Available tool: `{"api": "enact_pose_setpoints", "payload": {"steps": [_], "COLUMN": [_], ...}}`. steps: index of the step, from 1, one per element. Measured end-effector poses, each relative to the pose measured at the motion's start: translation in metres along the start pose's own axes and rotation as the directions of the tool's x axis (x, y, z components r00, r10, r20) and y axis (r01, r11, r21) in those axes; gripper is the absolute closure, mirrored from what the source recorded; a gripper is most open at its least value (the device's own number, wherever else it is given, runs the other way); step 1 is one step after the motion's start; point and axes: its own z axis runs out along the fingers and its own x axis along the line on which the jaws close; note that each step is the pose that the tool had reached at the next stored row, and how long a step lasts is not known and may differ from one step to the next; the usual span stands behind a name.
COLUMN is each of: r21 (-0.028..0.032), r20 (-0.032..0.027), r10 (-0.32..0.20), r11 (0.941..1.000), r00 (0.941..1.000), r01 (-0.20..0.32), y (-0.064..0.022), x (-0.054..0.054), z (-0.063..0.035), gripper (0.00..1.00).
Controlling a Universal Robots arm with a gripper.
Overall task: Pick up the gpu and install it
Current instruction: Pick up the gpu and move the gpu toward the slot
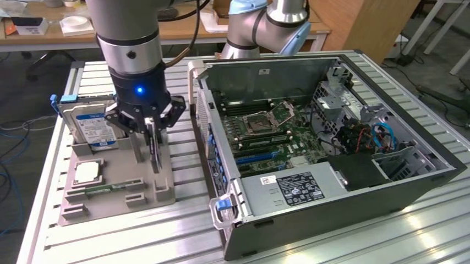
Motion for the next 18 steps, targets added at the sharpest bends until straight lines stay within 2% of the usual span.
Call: {"api": "enact_pose_setpoints", "payload": {"steps": [7, 18], "r21": [-0.0020, -0.0020], "r20": [0.0003, 0.0002], "r10": [0.000, 0.000], "r11": [1.0000, 1.0000], "r00": [1.0000, 1.0000], "r01": [0.000, 0.000], "y": [0.0001, 0.0002], "x": [-0.0001, -0.0002], "z": [-0.0043, -0.0070], "gripper": [0.73, 0.73]}}
